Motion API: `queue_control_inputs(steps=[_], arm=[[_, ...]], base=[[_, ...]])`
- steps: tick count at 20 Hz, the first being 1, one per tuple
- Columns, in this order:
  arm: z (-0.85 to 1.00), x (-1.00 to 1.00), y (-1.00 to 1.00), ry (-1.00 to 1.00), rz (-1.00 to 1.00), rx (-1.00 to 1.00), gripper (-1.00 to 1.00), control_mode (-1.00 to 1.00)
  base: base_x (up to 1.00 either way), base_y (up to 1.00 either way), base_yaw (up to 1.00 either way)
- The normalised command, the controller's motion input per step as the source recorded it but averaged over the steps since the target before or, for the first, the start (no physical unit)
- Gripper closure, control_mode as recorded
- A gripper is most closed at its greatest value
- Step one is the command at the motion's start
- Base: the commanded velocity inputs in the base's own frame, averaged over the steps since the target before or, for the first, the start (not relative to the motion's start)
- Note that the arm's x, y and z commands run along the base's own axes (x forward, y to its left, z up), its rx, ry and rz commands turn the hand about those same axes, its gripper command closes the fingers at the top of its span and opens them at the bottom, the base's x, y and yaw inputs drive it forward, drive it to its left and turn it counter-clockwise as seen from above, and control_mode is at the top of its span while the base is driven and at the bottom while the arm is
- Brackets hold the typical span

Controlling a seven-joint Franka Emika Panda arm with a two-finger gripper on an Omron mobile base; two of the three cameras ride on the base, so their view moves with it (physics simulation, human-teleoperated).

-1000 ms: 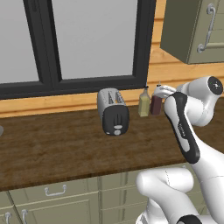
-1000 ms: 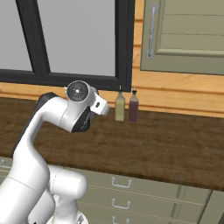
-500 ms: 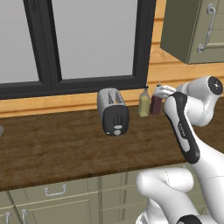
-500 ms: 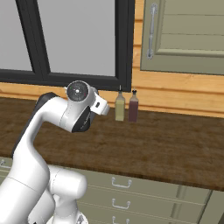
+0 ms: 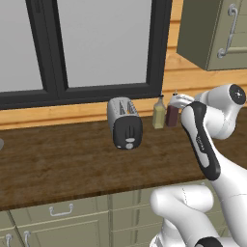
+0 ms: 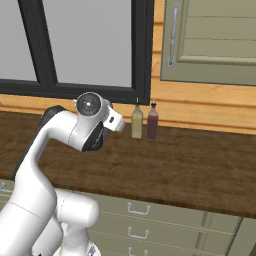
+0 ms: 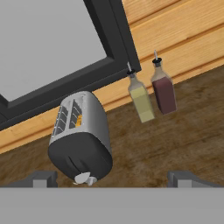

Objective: Start the toaster. Once the lever pops up, take the bread to the plate on the dining counter.

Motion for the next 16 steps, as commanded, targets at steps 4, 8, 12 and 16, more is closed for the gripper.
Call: queue_control_inputs(steps=[4, 8, 12, 16], arm=[[0.0, 0.0, 0.0, 0.0, 0.0, 0.0, -1.0, -1.0], [0.0, 0.0, 0.0, 0.0, 0.0, 0.0, -1.0, -1.0], [0.0, 0.0, 0.0, 0.0, 0.0, 0.0, -1.0, -1.0], [0.0, 0.0, 0.0, 0.0, 0.0, 0.0, -1.0, -1.0]], base=[[0.0, 0.0, 0.0], [0.0, 0.0, 0.0], [0.0, 0.0, 0.0], [0.0, 0.0, 0.0]])
